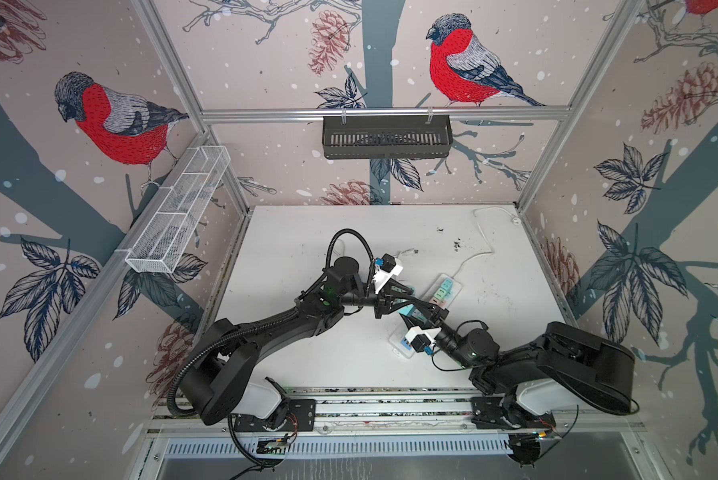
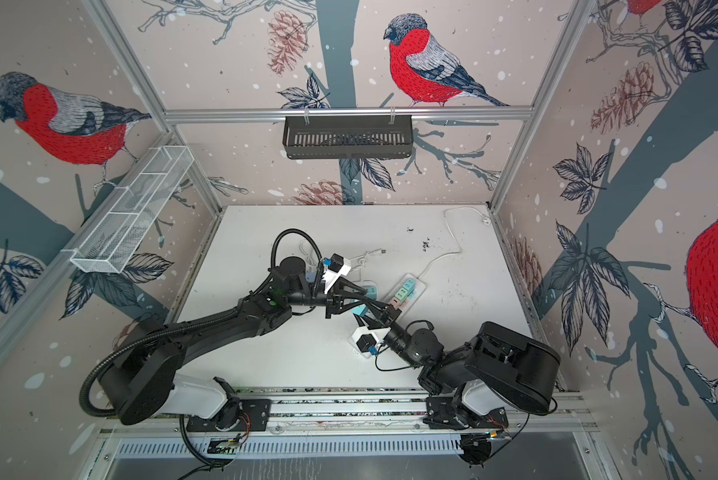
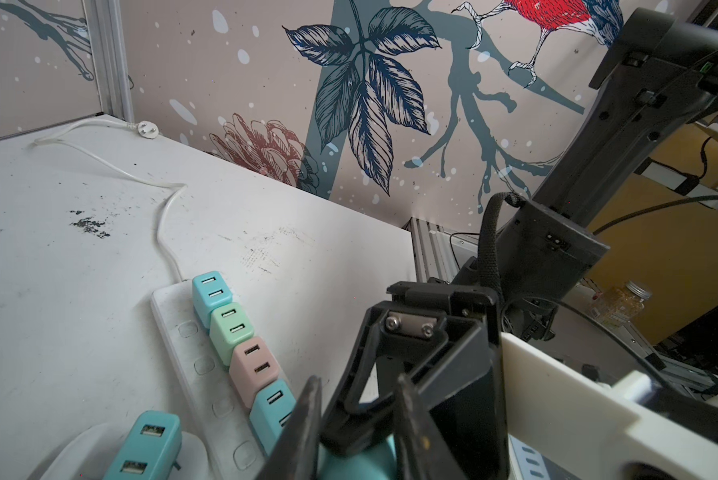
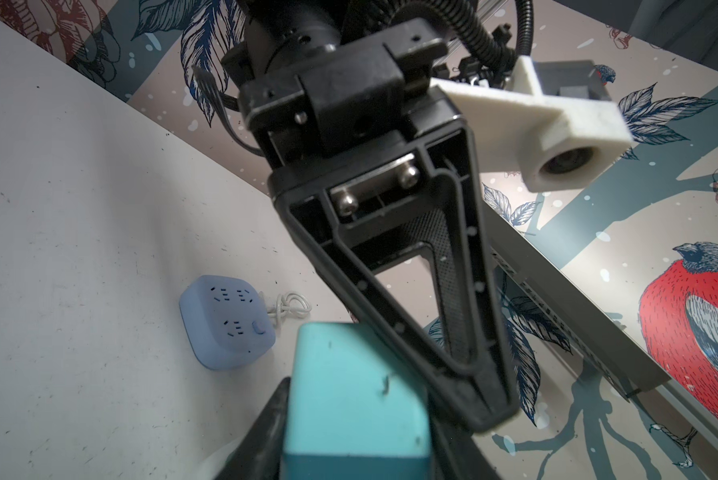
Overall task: Insert the plug
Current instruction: 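Close the left gripper on the teal adapter held by the right gripper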
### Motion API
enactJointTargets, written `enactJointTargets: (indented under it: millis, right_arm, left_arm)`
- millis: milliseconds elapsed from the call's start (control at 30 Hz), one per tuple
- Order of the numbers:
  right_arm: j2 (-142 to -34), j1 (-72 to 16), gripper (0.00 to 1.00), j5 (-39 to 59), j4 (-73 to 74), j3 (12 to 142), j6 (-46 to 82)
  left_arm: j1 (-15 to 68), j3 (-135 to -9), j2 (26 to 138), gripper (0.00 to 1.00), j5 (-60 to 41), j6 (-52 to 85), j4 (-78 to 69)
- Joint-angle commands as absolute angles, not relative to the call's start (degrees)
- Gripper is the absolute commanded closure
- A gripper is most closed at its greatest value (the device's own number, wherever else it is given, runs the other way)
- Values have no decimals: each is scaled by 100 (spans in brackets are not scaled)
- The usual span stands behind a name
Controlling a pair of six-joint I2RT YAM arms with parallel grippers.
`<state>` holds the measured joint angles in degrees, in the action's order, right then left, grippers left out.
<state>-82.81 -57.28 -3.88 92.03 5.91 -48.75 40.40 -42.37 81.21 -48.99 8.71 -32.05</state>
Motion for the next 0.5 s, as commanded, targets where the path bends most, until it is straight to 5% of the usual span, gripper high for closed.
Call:
enactJointTargets:
  millis: [0,67,167,267,333,467]
  right_arm:
    - [-8258,-5739,80,-413,10688,633,-4768]
    - [-8200,-5739,78,-388,10687,603,-4738]
    - [-8102,-5735,98,-389,10665,571,-4714]
    - [-8005,-5720,98,-447,10533,584,-4686]
    - [-7964,-5704,98,-507,10477,584,-4676]
    - [-7899,-5668,98,-527,10556,537,-4691]
  left_arm:
    - [4096,-4197,8023,100,-5054,635,-3156]
    - [4096,-4147,7945,100,-4977,643,-3167]
    - [4094,-4044,7838,98,-4997,675,-3232]
    - [4096,-3984,7710,44,-4918,703,-3229]
    - [4095,-3903,7607,34,-4856,732,-3299]
    - [4091,-3832,7515,32,-4924,583,-3256]
